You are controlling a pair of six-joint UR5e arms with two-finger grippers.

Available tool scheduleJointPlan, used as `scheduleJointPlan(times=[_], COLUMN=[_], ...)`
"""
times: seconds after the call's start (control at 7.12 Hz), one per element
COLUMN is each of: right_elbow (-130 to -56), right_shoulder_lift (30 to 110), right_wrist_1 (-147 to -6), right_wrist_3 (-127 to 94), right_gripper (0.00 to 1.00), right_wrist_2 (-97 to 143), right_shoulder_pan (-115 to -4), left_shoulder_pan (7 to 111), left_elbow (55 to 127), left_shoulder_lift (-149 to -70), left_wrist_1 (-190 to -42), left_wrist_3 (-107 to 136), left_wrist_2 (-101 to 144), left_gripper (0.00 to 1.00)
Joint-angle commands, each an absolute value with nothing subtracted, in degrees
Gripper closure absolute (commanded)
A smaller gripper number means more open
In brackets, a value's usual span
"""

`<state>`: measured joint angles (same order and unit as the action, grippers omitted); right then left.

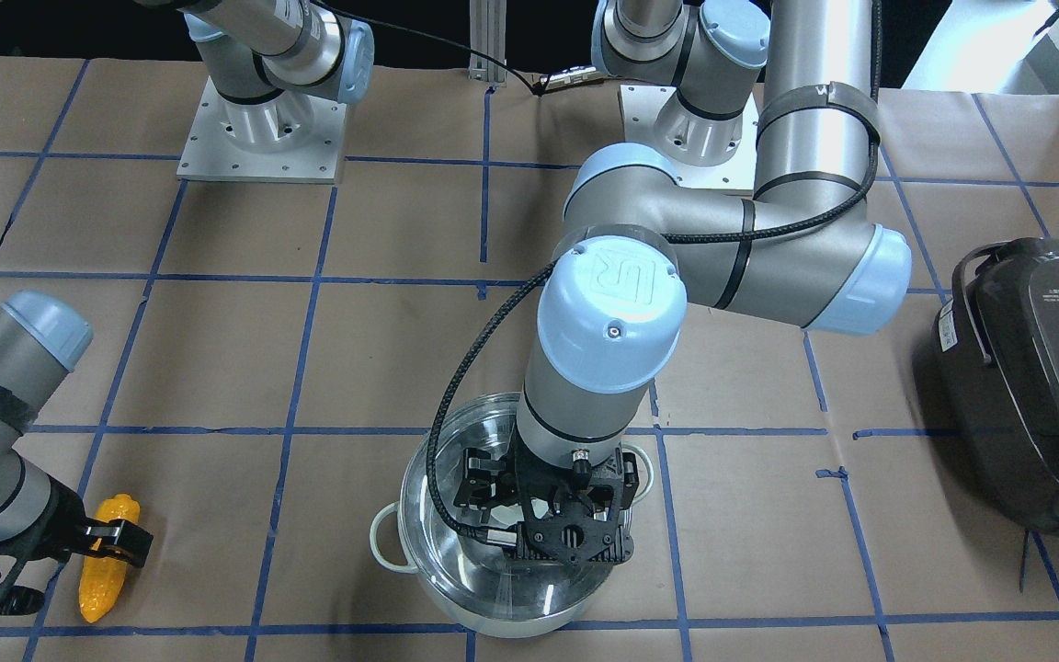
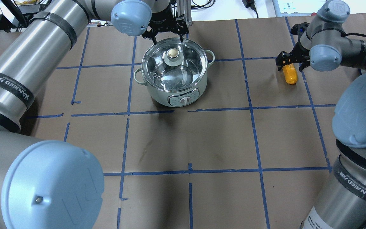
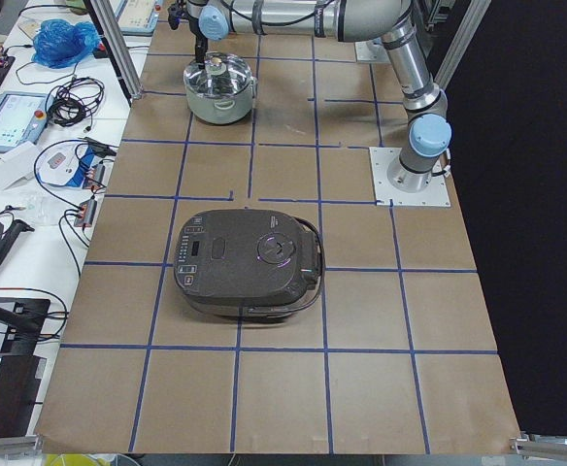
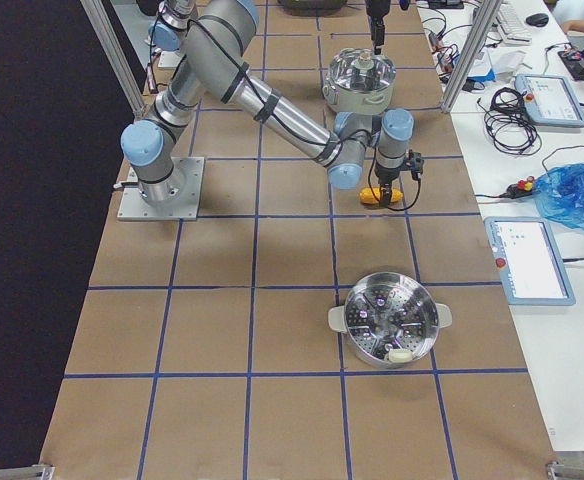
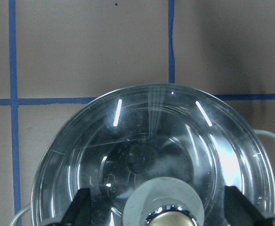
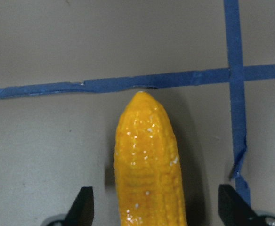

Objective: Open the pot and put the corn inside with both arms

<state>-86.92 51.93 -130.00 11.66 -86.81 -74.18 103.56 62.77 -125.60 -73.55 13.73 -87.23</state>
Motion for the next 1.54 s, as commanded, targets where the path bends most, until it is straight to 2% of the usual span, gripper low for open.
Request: scheduleJointPlan(times=[0.0,0.42,0.56,0.7,0.84,0.98,1.26,1.4], right_elbow=[-87.01,-86.40,-85.35,-84.12,-83.07,-83.06,-83.32,-82.97], right_shoulder_lift=[51.42,53.60,57.53,60.79,63.78,66.59,72.93,72.51], right_wrist_1=[-130.17,-127.47,-122.05,-115.47,-111.75,-109.80,-104.87,-104.94], right_wrist_3=[12.39,12.83,12.57,12.39,12.22,11.87,8.82,6.88], right_gripper=[0.84,0.87,0.90,0.91,0.91,0.91,0.91,0.91], right_wrist_2=[-86.48,-86.66,-86.92,-87.01,-87.45,-87.54,-87.37,-87.28], right_shoulder_pan=[-74.18,-74.70,-75.23,-76.45,-77.60,-79.26,-82.78,-85.14], left_shoulder_pan=[104.23,105.11,105.20,105.21,105.21,105.21,105.03,104.42], left_elbow=[63.10,64.86,65.73,65.92,65.92,65.83,64.95,64.43], left_shoulder_lift=[-126.21,-126.04,-125.69,-125.60,-125.60,-125.51,-122.89,-119.83], left_wrist_1=[-73.48,-73.39,-73.21,-73.30,-73.30,-73.30,-74.43,-78.27], left_wrist_3=[14.32,16.26,16.17,16.08,16.26,16.26,15.39,13.21], left_wrist_2=[-87.10,-87.27,-87.28,-87.36,-87.54,-87.45,-87.45,-87.45], left_gripper=[0.00,0.00,0.19,0.50,0.71,0.87,0.89,0.89])
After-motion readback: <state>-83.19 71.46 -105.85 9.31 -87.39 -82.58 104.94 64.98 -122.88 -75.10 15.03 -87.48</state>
